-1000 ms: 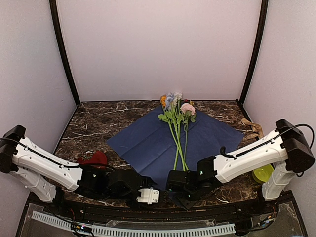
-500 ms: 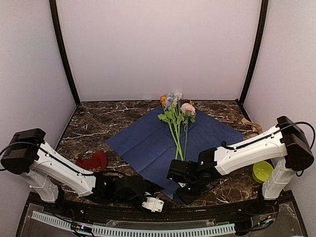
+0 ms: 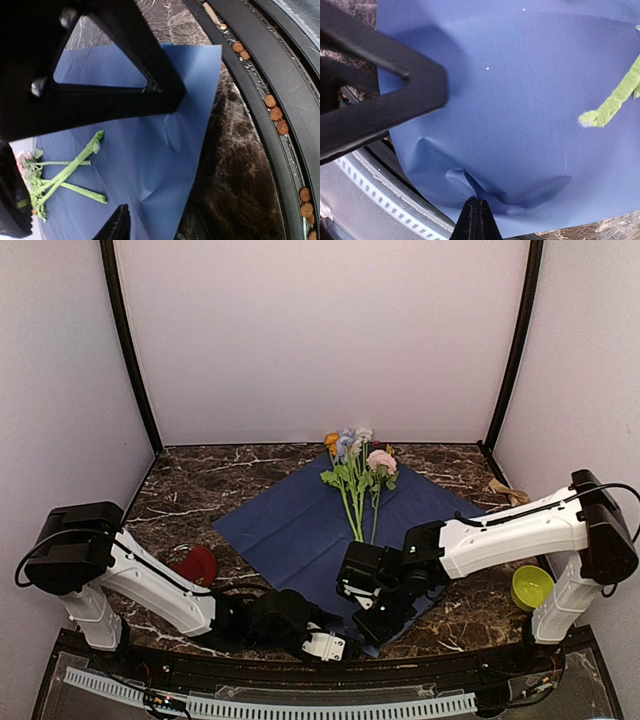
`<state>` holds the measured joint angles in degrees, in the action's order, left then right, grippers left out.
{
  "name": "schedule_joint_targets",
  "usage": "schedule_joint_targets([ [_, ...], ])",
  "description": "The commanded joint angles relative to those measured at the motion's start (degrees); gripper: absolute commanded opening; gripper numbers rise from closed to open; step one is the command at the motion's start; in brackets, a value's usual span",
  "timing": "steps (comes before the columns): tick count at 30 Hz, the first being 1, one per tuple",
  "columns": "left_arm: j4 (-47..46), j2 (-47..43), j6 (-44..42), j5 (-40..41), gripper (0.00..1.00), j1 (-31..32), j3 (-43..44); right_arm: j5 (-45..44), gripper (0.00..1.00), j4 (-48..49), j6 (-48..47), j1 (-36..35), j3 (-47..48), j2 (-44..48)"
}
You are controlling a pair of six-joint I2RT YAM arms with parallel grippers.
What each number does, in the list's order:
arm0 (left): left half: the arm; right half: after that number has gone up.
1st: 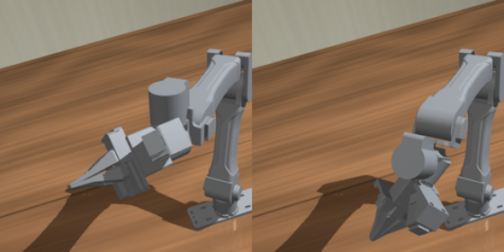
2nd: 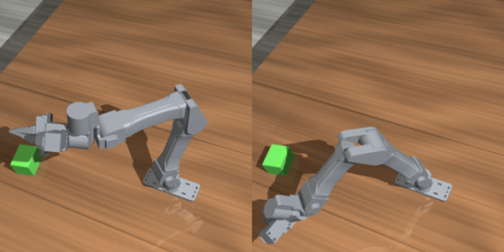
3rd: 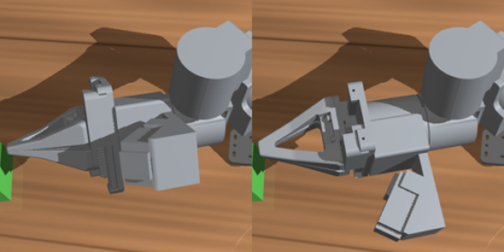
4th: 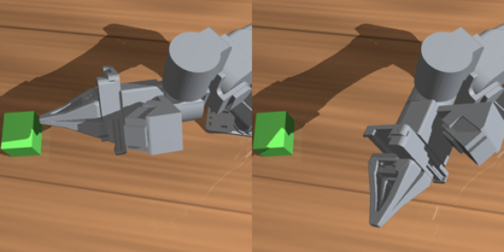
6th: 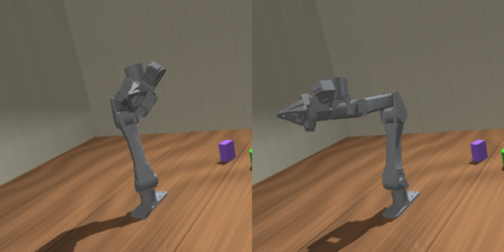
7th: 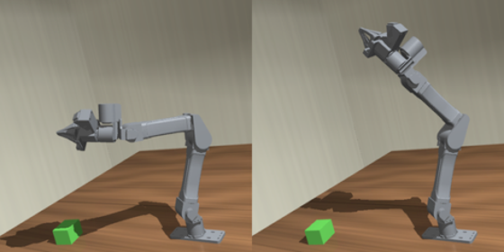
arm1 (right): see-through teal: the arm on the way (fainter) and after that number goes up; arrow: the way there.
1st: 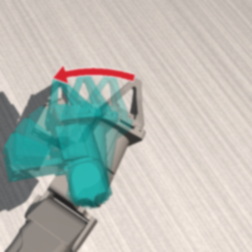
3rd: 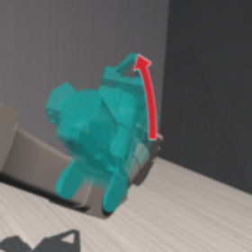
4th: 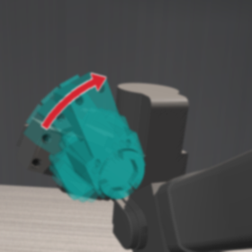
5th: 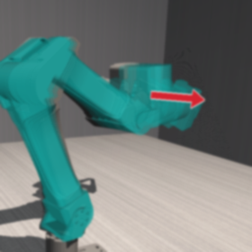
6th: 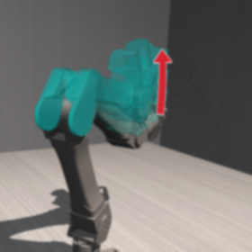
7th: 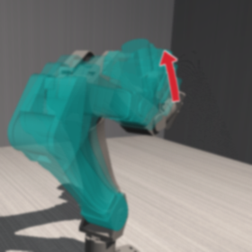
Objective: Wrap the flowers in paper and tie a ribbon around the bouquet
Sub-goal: Pick up the flattened wrapping paper from the center of the board, then pass from the right arm to the left, then fold the flattened wrapping paper at the center of the board.
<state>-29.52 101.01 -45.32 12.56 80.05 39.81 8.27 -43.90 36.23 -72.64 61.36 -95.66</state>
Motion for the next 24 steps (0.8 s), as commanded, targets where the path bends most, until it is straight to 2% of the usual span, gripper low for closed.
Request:
schedule_joint_targets([
  [1, -1.1, 0.5, 0.3, 0.5, 0.36, -0.9, 1.5, 1.7, 0.00, -2.6, -0.9, 0.8, 2.0, 2.0],
  [4, -0.6, -0.1, 0.6, -0.7, 0.23, -1.4, 1.7, 2.3, 0.00, -2.7, -1.1, 1.5, 1.8, 2.9],
  [6, 0.6, -0.3, 1.3, -1.7, 0.09, -1.6, 2.2, 2.7, 0.00, -2.8, -1.4, 1.8, 1.8, 3.2],
  [7, 1.5, -0.3, 2.0, -2.6, 0.05, -1.8, 2.6, 2.6, 0.03, -2.7, -1.5, 2.1, 1.8, 3.3],
  [10, 4.9, 0.0, 4.6, -6.4, 0.00, -2.6, 3.7, 2.3, 0.31, -2.5, -1.9, 3.1, 2.1, 3.9],
  [11, 5.8, 0.1, 5.3, -7.2, 0.00, -2.9, 3.9, 2.2, 0.37, -2.4, -2.1, 3.8, 2.1, 5.5],
  [15, 8.7, -0.4, 7.0, -9.0, 0.00, -3.8, 4.6, 2.5, 0.48, -0.3, -2.6, 10.7, 1.1, 10.7],
  [18, 10.4, -0.9, 8.5, -10.9, 0.00, -4.5, 5.0, 6.6, 0.49, 5.5, -3.6, 16.1, -1.5, 11.9],
  [24, 12.4, -0.8, 10.9, -15.3, 0.00, -5.7, 6.0, 7.9, 0.35, 11.4, -6.0, 25.1, -7.0, 9.0],
])
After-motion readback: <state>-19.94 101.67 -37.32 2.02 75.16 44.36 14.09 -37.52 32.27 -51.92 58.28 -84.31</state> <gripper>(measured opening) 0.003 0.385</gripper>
